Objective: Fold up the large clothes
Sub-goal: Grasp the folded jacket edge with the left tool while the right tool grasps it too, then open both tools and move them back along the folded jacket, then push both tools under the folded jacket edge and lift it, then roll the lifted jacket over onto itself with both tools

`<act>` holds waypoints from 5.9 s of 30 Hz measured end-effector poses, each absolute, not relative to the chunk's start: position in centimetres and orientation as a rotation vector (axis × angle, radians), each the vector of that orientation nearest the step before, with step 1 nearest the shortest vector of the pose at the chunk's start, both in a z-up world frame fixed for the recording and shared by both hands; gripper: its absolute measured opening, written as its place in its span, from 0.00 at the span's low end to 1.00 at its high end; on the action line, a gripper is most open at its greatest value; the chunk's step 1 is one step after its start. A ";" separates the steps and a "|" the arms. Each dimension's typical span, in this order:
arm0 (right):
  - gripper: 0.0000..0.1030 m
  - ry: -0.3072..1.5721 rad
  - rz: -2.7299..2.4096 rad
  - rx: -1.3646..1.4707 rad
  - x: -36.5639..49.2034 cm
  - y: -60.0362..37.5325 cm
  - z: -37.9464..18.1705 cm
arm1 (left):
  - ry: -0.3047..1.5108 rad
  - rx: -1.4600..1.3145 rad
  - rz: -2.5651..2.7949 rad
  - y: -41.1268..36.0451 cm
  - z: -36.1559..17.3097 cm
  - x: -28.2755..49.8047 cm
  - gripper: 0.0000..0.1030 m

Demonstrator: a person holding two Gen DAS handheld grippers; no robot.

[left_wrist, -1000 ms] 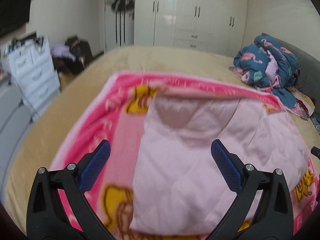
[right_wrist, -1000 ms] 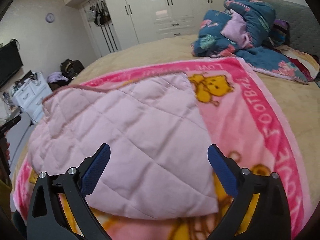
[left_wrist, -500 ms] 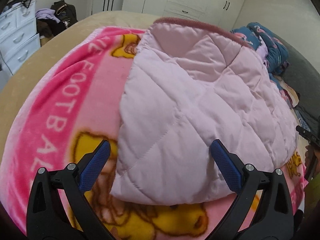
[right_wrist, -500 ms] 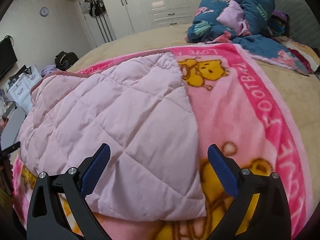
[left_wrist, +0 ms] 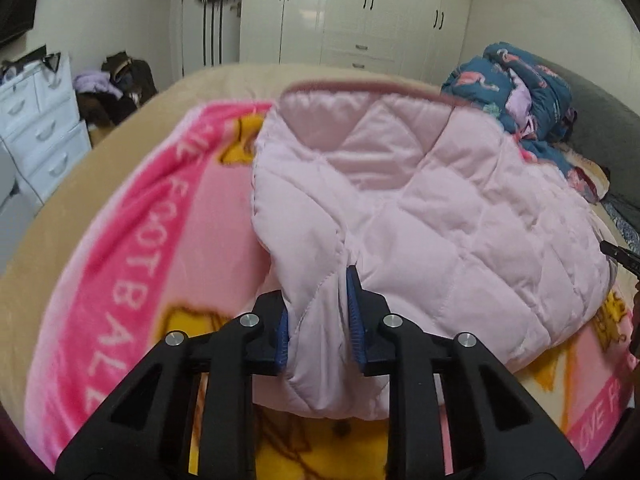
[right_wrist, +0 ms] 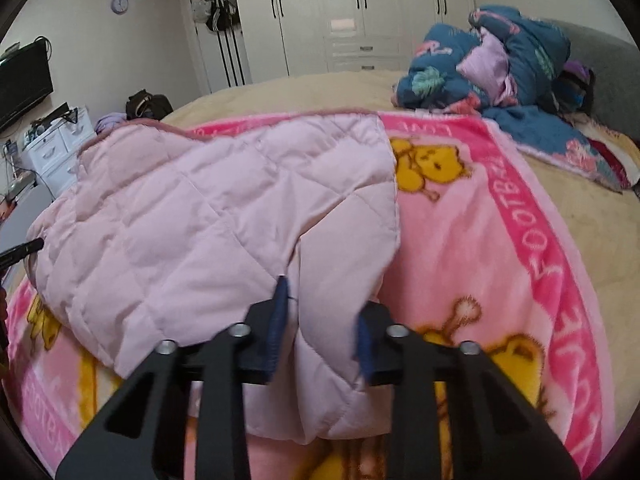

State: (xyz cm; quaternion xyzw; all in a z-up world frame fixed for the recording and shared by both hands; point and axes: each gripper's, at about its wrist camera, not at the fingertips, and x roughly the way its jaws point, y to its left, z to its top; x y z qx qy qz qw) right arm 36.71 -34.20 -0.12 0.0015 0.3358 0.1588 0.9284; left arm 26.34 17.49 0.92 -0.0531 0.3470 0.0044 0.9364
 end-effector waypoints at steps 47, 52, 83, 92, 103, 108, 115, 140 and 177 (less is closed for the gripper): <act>0.89 0.650 0.215 0.067 40.5 -34.2 3.8 | 0.725 -0.178 0.173 19.2 4.2 33.3 0.63; 0.96 0.617 0.254 0.110 37.8 -33.9 5.9 | 0.682 -0.182 0.160 18.6 6.3 30.8 0.91; 0.96 0.654 0.236 0.218 27.8 -35.0 3.9 | 0.742 -0.208 0.096 14.3 4.1 21.5 0.91; 0.96 0.743 0.158 0.285 28.8 -35.5 0.8 | 0.832 -0.280 0.109 15.0 0.5 22.0 0.91; 0.96 0.849 0.124 0.467 32.8 -35.1 -2.7 | 0.888 -0.690 0.046 18.0 -2.9 26.1 0.91; 0.96 0.880 0.109 0.558 34.9 -35.3 -4.1 | 0.879 -0.853 0.039 19.6 -4.4 28.6 0.91; 0.96 0.908 0.102 0.682 37.9 -35.7 -5.8 | 0.863 -0.927 0.094 20.9 -6.2 31.2 0.92; 0.53 0.750 0.212 0.684 42.6 -34.2 -6.0 | 0.760 -0.743 0.135 20.1 -4.8 33.8 0.59; 0.28 0.479 0.471 0.046 26.7 -27.3 9.3 | 0.572 -0.372 0.010 14.7 7.4 21.2 0.30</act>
